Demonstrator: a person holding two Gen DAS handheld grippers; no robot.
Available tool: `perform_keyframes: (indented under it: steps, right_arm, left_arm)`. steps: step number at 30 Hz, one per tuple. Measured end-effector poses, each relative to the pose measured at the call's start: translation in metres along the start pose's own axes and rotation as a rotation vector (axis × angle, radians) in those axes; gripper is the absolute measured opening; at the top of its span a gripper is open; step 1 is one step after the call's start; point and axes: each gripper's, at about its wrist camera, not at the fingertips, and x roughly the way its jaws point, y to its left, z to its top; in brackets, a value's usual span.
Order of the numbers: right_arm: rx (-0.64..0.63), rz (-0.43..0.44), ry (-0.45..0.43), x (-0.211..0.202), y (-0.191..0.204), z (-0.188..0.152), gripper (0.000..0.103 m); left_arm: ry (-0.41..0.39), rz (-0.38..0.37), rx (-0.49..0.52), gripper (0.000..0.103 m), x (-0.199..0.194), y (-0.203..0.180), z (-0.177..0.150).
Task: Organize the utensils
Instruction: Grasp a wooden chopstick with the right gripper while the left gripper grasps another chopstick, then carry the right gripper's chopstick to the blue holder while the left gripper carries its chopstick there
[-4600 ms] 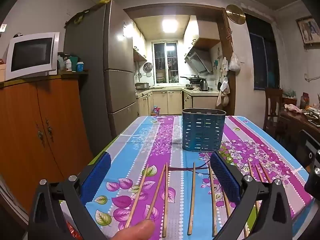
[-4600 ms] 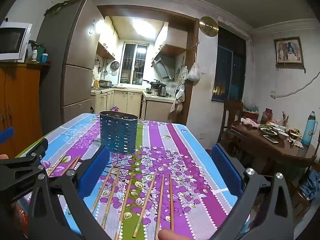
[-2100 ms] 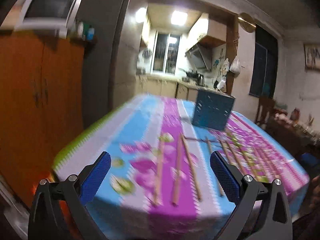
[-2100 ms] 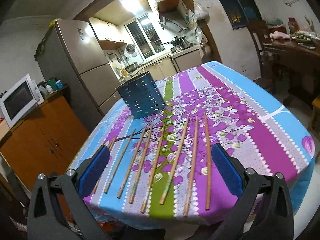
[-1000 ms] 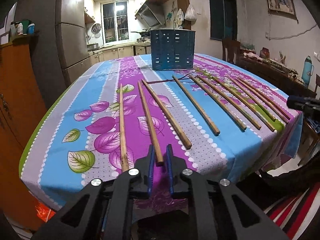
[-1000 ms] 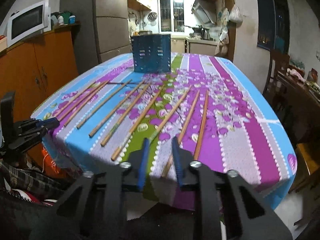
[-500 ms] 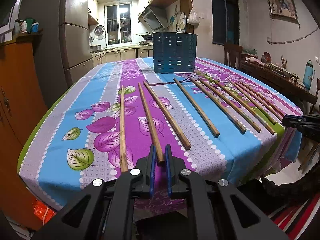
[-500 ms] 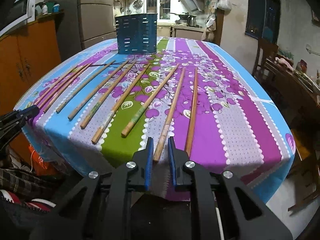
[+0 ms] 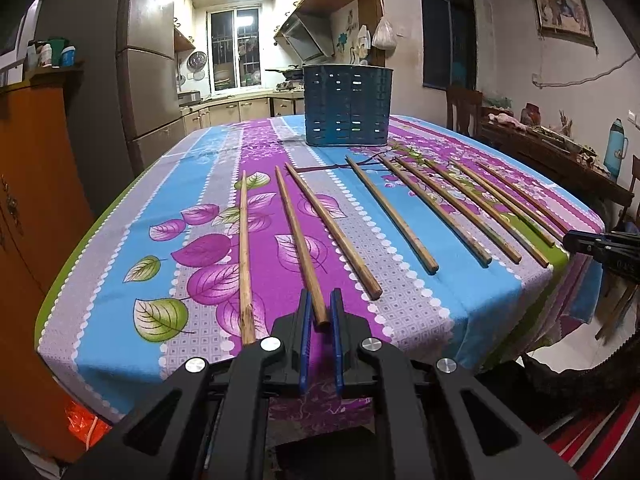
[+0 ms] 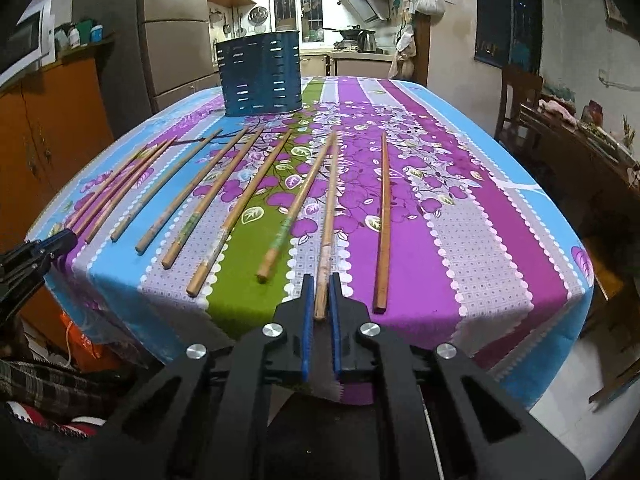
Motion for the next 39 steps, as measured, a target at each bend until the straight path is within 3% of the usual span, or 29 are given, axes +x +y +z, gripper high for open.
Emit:
perform_keyframes:
  steps: [7, 19, 30, 39]
  right_arm:
    - [0.061, -0.017, -0.079, -0.015, -0.014, 0.009, 0.005]
    - [0.029, 0.042, -0.245, -0.051, -0.017, 0.041, 0.005]
    - [-0.055, 0.034, -0.391, -0.071, -0.011, 0.07, 0.005]
    - [-0.135, 0.018, -0.461, -0.076, -0.003, 0.096, 0.005]
  left_arm:
    - [0.017, 0.01, 0.014, 0.011, -0.001, -0.002, 0.001]
    - [-0.007, 0.033, 0.029, 0.01, -0.014, -0.001, 0.013]
    - [-0.127, 0.05, 0.012, 0.008, -0.043, 0.004, 0.037]
    - [-0.249, 0.033, -0.039, 0.007, -0.071, 0.031, 0.093]
